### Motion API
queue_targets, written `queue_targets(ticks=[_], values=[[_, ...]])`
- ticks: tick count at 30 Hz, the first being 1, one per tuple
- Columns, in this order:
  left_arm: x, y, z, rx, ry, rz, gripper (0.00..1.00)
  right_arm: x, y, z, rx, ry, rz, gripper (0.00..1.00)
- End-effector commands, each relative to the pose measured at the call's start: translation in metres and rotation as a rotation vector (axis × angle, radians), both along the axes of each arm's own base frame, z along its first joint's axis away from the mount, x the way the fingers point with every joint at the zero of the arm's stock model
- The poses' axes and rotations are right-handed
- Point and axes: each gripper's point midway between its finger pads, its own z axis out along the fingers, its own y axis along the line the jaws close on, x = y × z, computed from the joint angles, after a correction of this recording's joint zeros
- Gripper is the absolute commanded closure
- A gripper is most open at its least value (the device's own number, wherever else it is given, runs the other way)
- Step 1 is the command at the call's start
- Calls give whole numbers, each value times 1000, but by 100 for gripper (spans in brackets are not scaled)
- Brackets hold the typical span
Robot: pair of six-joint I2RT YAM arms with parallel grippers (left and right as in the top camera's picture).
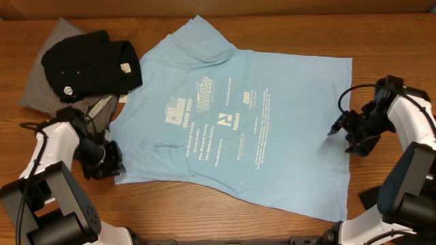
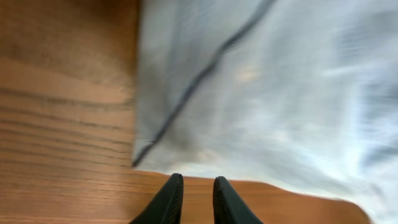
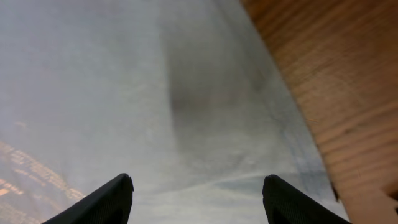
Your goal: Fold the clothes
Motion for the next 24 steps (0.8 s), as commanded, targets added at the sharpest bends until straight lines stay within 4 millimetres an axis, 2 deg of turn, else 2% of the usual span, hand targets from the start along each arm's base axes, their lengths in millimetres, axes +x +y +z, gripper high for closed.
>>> queue_targets(ticks=[1, 5, 10, 13, 17, 22, 24], values=[[32, -2, 30, -39, -153, -37, 76, 6, 10, 4, 69, -52, 33, 29], [41, -4, 40, -32, -208, -67, 63, 4, 11, 6, 73, -47, 32, 28], [34, -6, 38, -33, -180, -71, 58, 0, 11, 6, 79, -27, 18, 25], [35, -6, 37, -31, -186, -71, 55, 6, 7, 5, 67, -55, 14, 20], [36, -6, 37, -31, -187, -72, 50, 18, 2, 3, 42, -105, 15, 24], [30, -8, 37, -41, -171, -92, 51, -11, 1, 3, 26, 37, -33, 27], [31, -8, 37, -41, -174, -92, 51, -16, 3, 5, 39, 58, -40, 29]])
